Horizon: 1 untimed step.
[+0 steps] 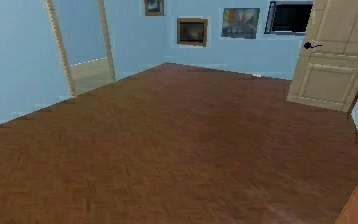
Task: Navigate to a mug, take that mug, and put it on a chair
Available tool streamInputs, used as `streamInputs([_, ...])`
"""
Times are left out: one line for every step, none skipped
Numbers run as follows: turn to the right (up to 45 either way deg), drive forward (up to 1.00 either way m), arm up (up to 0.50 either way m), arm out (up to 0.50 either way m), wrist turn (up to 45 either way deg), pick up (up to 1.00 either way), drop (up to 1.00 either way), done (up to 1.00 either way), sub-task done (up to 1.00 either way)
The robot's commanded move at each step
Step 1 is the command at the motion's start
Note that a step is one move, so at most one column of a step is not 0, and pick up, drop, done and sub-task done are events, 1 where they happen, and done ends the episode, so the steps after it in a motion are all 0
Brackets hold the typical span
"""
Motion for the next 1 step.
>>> streamInputs([0.0, 0.00, 0.38, 0.00, 0.0, 0.00, 0.00, 0.00, 0.00])
